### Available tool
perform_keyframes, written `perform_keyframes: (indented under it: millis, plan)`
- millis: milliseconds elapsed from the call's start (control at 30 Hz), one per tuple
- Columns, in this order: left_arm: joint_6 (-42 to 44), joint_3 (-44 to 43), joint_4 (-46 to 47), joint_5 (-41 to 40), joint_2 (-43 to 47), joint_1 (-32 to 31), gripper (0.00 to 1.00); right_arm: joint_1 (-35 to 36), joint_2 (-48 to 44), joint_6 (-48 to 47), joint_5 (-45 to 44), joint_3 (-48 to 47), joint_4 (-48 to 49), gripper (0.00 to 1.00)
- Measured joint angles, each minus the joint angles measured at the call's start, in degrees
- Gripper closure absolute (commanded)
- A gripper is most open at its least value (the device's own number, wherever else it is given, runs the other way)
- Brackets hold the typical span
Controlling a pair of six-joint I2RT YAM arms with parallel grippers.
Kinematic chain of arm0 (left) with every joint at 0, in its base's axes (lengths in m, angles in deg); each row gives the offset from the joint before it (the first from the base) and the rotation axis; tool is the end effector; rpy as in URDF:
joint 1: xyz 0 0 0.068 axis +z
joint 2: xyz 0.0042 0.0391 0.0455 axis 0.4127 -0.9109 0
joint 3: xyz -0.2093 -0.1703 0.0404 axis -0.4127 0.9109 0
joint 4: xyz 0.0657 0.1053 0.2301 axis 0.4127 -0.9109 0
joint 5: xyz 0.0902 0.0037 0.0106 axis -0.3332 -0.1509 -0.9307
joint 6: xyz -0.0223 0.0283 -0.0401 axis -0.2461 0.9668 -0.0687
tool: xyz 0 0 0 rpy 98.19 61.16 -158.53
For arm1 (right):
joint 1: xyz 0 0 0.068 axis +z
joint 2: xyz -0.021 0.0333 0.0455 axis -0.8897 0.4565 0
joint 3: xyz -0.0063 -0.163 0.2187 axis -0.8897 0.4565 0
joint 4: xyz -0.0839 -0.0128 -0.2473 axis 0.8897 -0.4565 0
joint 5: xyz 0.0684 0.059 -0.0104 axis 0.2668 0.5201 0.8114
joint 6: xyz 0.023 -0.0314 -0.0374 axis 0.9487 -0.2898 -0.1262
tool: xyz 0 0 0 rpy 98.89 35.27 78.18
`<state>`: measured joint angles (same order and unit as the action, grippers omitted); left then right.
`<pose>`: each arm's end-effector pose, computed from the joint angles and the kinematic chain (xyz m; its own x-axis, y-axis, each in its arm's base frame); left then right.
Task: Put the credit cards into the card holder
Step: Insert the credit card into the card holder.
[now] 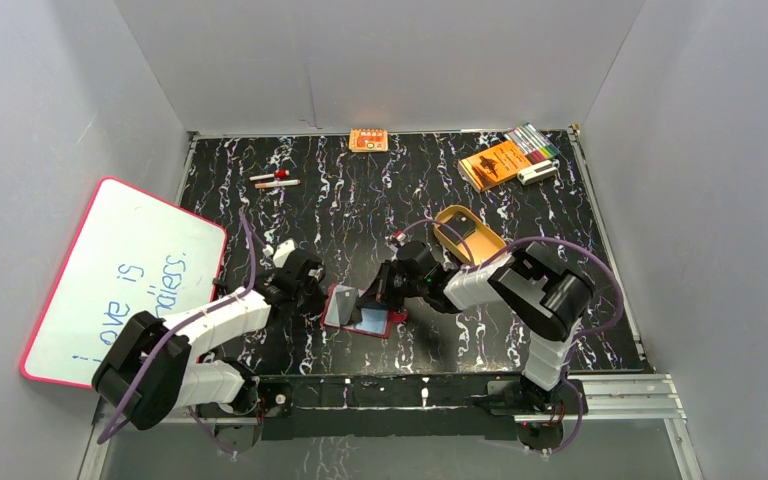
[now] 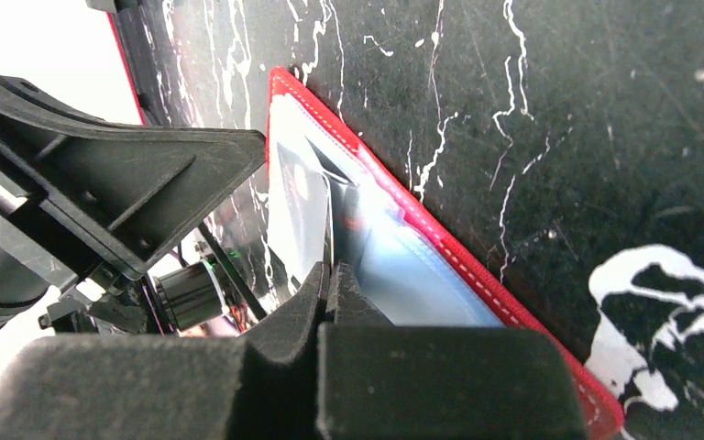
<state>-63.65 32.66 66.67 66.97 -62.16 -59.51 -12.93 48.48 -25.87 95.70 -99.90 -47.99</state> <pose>0.1884 -0.1232 0.1580 -0.7210 -0.4853 -0.4945 -0.2665 0.8531 -0.4486 0.2100 0.2666 0.1184 -0.9563 0.1860 -0.2254 -0.0892 0.5488 0.8312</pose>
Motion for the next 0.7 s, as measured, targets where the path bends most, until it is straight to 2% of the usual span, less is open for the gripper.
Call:
perform_keyframes:
  millis: [700]
  plan:
    - [-0.5,0.4,0.6,0.3,0.2,0.0,1.0,0.1,-5.7,2.6,-6.6,2.8,-4.6,1.0]
